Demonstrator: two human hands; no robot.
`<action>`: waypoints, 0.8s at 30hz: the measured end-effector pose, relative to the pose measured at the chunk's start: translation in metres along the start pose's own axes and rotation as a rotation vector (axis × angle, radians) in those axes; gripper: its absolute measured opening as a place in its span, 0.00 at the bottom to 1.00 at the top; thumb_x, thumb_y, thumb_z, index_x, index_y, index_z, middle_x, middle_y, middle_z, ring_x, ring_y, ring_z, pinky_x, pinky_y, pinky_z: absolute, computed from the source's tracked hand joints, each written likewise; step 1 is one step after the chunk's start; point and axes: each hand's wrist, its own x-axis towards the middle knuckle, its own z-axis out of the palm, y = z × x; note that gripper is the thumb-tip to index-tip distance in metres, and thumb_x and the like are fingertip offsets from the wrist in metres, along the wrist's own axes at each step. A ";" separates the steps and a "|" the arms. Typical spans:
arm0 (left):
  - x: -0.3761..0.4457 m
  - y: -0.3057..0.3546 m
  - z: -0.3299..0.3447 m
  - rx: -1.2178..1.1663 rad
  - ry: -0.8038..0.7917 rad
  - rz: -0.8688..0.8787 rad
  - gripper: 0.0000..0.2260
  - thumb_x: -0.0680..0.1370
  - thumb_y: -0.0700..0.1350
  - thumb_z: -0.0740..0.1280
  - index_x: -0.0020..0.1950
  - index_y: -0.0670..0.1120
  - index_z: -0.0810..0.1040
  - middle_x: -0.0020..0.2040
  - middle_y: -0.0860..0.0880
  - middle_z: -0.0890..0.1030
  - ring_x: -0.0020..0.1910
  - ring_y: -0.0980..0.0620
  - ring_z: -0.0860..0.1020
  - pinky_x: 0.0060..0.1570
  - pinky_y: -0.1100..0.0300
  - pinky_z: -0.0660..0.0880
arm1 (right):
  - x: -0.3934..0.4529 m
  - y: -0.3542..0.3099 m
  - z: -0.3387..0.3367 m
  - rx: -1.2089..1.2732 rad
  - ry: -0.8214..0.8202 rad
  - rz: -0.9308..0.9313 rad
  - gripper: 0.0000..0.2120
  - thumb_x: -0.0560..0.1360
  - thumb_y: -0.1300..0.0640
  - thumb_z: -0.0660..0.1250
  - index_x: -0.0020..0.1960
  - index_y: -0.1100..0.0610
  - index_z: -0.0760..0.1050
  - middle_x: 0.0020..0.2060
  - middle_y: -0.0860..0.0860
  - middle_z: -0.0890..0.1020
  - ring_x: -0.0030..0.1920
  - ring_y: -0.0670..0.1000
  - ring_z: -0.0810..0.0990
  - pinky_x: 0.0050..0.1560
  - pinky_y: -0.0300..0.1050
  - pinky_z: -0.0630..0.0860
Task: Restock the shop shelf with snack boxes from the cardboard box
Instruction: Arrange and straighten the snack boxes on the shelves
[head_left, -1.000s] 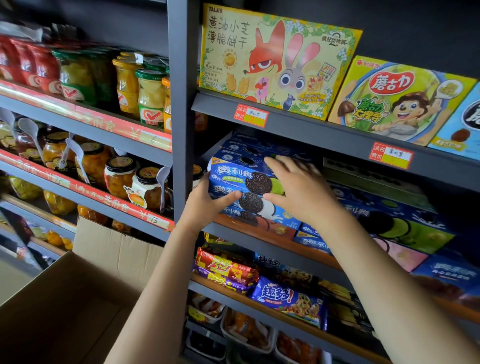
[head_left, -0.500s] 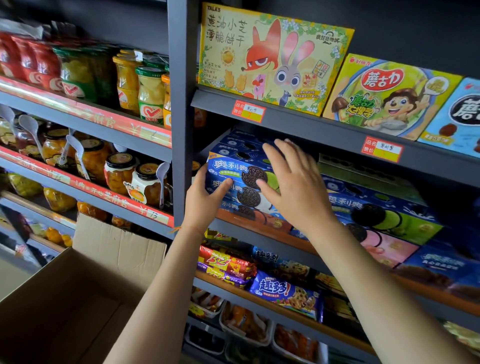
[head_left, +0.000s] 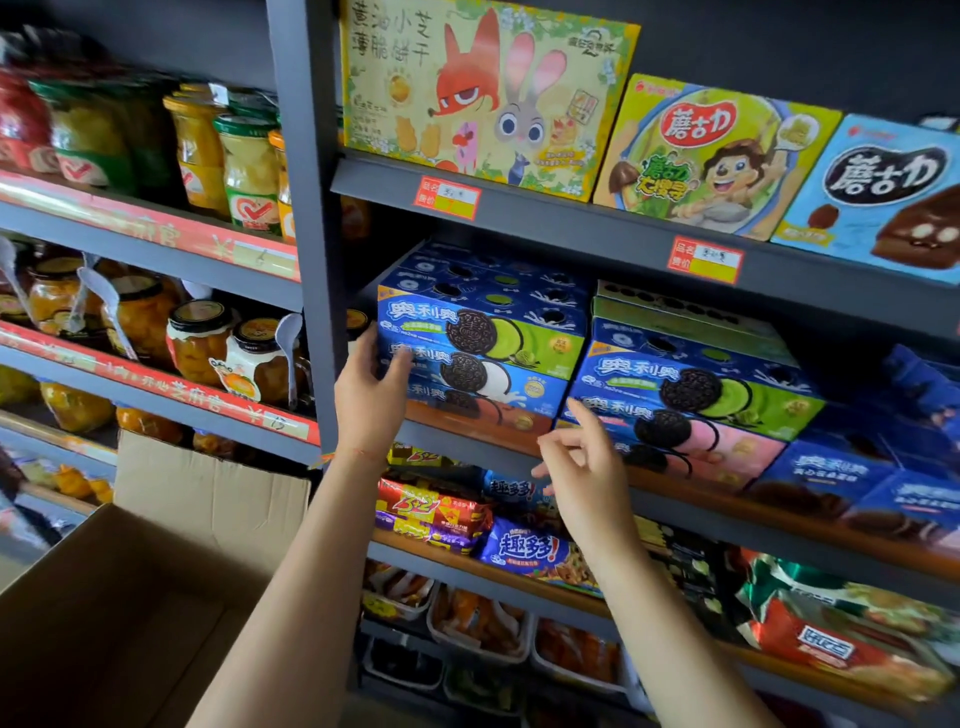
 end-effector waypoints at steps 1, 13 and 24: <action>-0.001 0.000 -0.001 -0.003 -0.004 -0.012 0.20 0.81 0.46 0.65 0.73 0.51 0.72 0.56 0.60 0.80 0.56 0.60 0.79 0.61 0.53 0.77 | 0.001 -0.001 0.001 0.026 -0.012 0.017 0.25 0.80 0.60 0.64 0.75 0.51 0.64 0.45 0.47 0.81 0.38 0.45 0.82 0.46 0.49 0.79; -0.004 -0.006 -0.007 -0.060 -0.073 -0.024 0.25 0.78 0.37 0.60 0.74 0.51 0.70 0.64 0.55 0.79 0.63 0.60 0.77 0.64 0.53 0.76 | 0.004 -0.006 0.003 0.083 -0.049 0.055 0.29 0.80 0.62 0.62 0.78 0.51 0.61 0.43 0.51 0.81 0.33 0.44 0.79 0.39 0.40 0.77; -0.011 -0.010 -0.010 -0.072 -0.082 0.007 0.26 0.76 0.32 0.58 0.72 0.50 0.73 0.63 0.56 0.80 0.63 0.60 0.77 0.63 0.58 0.76 | -0.003 -0.009 0.010 0.049 -0.136 0.056 0.37 0.79 0.62 0.62 0.81 0.48 0.47 0.43 0.56 0.81 0.31 0.47 0.76 0.33 0.38 0.72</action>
